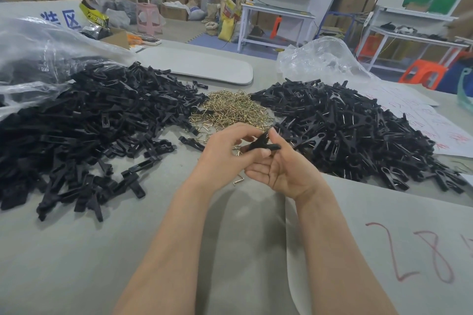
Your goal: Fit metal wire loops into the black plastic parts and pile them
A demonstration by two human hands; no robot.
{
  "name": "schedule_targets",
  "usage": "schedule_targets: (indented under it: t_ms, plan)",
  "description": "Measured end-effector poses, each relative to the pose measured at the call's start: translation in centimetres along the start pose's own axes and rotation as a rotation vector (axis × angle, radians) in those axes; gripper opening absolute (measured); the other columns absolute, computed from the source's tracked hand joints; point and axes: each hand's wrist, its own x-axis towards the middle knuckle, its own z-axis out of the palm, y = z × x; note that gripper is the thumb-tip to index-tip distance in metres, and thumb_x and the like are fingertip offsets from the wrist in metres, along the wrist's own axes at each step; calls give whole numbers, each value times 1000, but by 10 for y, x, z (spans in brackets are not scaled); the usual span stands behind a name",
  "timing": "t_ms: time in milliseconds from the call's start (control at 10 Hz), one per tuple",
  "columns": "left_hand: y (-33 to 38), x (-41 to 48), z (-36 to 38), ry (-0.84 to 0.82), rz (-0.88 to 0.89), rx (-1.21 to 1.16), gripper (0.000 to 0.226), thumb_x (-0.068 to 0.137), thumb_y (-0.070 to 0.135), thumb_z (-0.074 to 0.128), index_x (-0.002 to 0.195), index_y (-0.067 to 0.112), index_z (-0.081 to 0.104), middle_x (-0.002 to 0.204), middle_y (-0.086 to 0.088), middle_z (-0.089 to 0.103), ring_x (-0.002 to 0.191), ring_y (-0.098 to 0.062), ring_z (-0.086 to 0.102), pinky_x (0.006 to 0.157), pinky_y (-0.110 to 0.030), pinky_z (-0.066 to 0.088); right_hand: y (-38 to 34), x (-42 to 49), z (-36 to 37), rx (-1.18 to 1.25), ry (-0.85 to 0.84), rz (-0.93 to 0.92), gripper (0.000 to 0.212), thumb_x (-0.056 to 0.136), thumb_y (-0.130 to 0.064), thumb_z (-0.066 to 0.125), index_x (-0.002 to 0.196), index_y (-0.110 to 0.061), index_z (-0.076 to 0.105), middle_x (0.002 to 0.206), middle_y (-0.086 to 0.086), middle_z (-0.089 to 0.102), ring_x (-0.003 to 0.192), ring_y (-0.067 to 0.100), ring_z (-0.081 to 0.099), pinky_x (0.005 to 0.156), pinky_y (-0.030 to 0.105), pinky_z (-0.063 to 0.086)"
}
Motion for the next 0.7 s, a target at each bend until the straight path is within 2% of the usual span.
schedule_targets:
  t_ms: [100, 200, 300, 400, 500, 600, 700]
  plan:
    - [0, -1, 0, -1, -34, -48, 31, 79, 14, 74, 92, 41, 64, 95, 16, 69, 97, -2, 61, 95, -30, 46, 2, 1, -1, 18, 3, -7, 49, 70, -49, 56, 88, -6, 70, 71, 13, 72, 61, 18, 71, 54, 25, 58]
    - [-3, -1, 2, -3, -69, -54, 29, 79, 15, 74, 93, 39, 66, 94, 14, 70, 97, -2, 63, 97, -34, 47, 1, 1, -3, -50, 37, 29, 56, 69, -56, 54, 94, -9, 67, 76, 11, 73, 67, 17, 72, 56, 25, 57]
    - [-8, 0, 5, -3, -107, -5, 22, 81, 17, 72, 99, 29, 69, 97, 11, 70, 99, -5, 62, 97, -37, 45, -8, -4, -11, -158, 186, -10, 60, 63, -62, 61, 96, -12, 66, 80, 6, 73, 65, 16, 69, 55, 23, 55]
    - [-11, 1, 12, -52, -90, 106, 31, 84, 15, 70, 114, 23, 66, 107, 5, 64, 100, -9, 57, 95, -30, 43, -14, -9, -15, -356, 277, -105, 21, 81, -29, 71, 94, -12, 70, 79, 3, 67, 52, 8, 59, 50, 16, 50]
    - [-13, 2, 16, 38, -137, 112, 51, 86, 23, 68, 134, 27, 50, 125, 10, 47, 103, -3, 52, 93, -21, 42, -25, -3, -12, -286, 580, -398, 24, 89, -3, 61, 111, 6, 62, 79, 9, 66, 51, 3, 59, 53, 14, 50]
    - [-17, 3, 14, 189, -230, 93, 54, 88, 28, 65, 137, 24, 45, 130, 9, 41, 103, -2, 51, 90, -23, 42, -61, -4, -10, 85, 667, -785, 54, 96, -13, 54, 140, 7, 30, 123, 30, 53, 73, -5, 64, 70, 8, 51]
    - [-20, 5, 12, 319, -307, 68, 46, 90, 26, 61, 134, 21, 47, 133, 4, 40, 99, -2, 51, 88, -23, 42, -59, 5, -11, 355, 612, -667, 91, 90, -17, 63, 151, -22, -4, 116, 14, 55, 97, 19, 66, 89, 33, 55]
